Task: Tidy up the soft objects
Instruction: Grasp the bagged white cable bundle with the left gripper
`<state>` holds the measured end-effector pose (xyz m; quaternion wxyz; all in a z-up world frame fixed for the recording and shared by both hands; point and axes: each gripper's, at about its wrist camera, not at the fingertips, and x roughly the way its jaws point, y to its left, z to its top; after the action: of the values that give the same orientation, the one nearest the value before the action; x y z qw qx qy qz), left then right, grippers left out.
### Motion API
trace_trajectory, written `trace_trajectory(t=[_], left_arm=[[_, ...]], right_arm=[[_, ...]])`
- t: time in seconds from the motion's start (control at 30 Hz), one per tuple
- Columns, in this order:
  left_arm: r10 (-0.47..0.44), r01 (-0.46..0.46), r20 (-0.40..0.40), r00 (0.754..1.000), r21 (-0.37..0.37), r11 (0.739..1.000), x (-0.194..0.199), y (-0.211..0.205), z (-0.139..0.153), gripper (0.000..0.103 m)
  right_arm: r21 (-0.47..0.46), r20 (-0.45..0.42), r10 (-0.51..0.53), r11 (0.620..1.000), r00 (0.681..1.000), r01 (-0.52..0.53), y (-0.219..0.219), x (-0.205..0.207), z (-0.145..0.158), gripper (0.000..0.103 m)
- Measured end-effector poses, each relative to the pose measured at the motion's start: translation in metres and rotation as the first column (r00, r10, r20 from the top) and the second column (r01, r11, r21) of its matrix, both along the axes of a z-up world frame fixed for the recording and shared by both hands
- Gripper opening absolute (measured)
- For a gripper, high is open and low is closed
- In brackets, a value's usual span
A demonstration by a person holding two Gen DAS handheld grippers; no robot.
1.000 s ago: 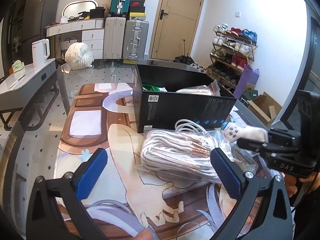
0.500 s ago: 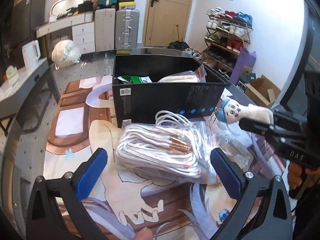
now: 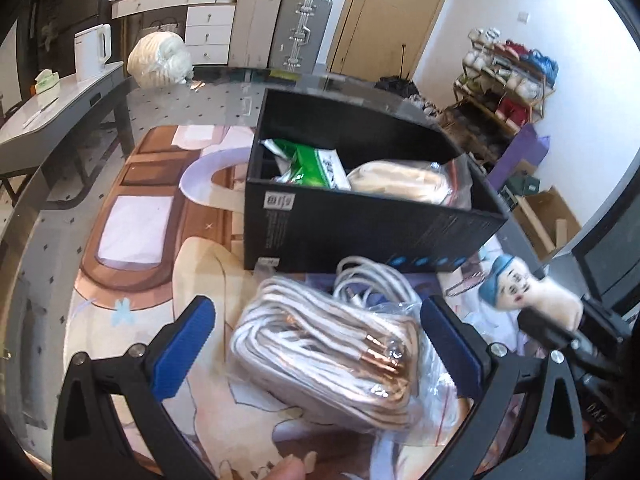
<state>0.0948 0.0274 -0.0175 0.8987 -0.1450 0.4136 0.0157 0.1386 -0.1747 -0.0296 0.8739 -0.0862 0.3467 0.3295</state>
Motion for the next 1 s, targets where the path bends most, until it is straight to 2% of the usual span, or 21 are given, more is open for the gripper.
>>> trace_trajectory(t=[0.2,0.4,0.6,0.7,0.83,0.87,1.0], left_arm=[[0.017,-0.013,-0.043,0.999,0.089,0.996,-0.022,0.015,-0.009,0.103],[0.059,-0.054,-0.067,0.996,0.085,0.995,-0.039,0.035,-0.015,0.103],[0.089,-0.087,-0.056,0.994,0.050,0.995,-0.037,0.036,-0.014,0.103],[0.044,-0.044,-0.039,0.998,0.018,0.999,-0.029,0.029,-0.013,0.103],[-0.013,0.017,-0.052,0.999,0.081,0.997,-0.020,0.014,-0.014,0.100],[-0.013,0.018,-0.053,0.999,0.101,0.995,-0.020,0.011,-0.014,0.095],[-0.050,0.053,-0.036,0.998,0.107,0.993,-0.021,0.009,-0.012,0.089]], right_arm=[[-0.004,-0.001,0.005,1.000,1.000,-0.005,0.002,-0.001,0.001,0.030],[-0.006,0.000,0.016,1.000,1.000,-0.016,0.004,-0.003,0.001,0.030],[-0.009,0.003,0.019,1.000,1.000,-0.019,0.006,-0.003,0.002,0.030],[-0.010,0.004,0.015,1.000,1.000,-0.015,0.006,-0.003,0.002,0.030],[-0.013,0.006,0.009,1.000,1.000,-0.009,0.004,-0.003,0.002,0.030],[-0.016,0.008,0.007,1.000,1.000,-0.007,0.004,-0.003,0.002,0.030],[-0.015,0.005,0.003,1.000,1.000,-0.003,0.002,-0.002,0.001,0.030]])
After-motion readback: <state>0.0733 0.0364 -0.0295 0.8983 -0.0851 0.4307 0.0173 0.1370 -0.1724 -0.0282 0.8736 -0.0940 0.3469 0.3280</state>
